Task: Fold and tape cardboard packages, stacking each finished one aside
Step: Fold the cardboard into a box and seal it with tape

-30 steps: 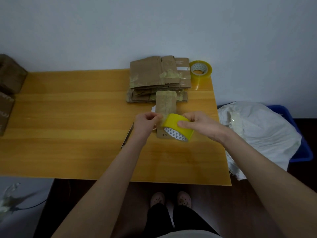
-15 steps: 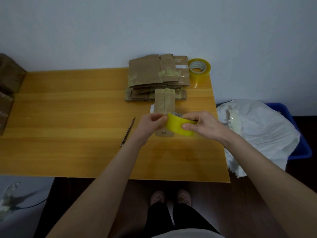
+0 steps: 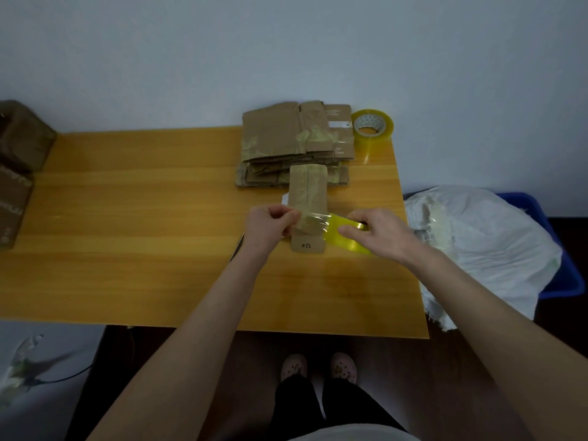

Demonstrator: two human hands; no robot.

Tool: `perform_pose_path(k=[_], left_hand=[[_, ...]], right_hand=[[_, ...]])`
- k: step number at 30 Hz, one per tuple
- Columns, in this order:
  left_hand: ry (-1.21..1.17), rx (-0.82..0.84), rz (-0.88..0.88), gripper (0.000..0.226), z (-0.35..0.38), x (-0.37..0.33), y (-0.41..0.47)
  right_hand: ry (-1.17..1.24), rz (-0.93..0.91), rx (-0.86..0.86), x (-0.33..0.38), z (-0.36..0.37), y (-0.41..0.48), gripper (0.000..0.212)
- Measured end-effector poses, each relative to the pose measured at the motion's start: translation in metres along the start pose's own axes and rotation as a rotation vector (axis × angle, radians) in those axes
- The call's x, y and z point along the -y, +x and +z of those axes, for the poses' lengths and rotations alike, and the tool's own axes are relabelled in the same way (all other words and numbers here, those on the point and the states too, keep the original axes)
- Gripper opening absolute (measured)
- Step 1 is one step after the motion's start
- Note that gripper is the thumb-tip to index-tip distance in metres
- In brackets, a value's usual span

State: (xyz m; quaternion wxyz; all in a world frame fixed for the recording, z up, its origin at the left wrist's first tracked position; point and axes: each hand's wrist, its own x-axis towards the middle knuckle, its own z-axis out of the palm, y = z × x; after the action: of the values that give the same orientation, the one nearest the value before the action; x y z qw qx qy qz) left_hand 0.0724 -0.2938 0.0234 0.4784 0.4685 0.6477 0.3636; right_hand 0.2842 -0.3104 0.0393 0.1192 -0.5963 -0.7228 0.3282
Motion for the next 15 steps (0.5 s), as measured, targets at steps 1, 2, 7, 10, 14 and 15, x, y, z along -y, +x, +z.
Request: perform_pose_path(k=[1, 2, 7, 10, 14, 15], left_hand=[[-0.014, -0.014, -0.012, 0.007, -0.001, 0.0, 0.0], [-0.029, -0.03, -0.027, 0.006, -0.003, 0.0, -0.001], [-0.028, -0.07, -0.036, 0.009, -0.012, 0.005, -0.002], [-0.003, -0.081, -0.021, 0.01, -0.013, 0.005, -0.003], [-0.039, -0.12, -0.041, 0.012, -0.014, 0.008, -0.005], [-0.047, -0.13, -0.049, 0.012, -0.014, 0.008, -0.005]], right_hand=[[0.033, 0.009, 0.032, 0.001, -0.002, 0.0, 0.027], [0.111, 0.017, 0.075, 0.003, -0.004, 0.0, 0.029], [0.569, 0.093, 0.156, 0.002, -0.004, -0.016, 0.025], [0.355, 0.069, 0.072, 0.0, 0.002, -0.011, 0.029], [0.135, 0.032, 0.11, 0.004, -0.002, 0.0, 0.03], [0.158, 0.03, 0.151, 0.005, -0.004, 0.0, 0.029]])
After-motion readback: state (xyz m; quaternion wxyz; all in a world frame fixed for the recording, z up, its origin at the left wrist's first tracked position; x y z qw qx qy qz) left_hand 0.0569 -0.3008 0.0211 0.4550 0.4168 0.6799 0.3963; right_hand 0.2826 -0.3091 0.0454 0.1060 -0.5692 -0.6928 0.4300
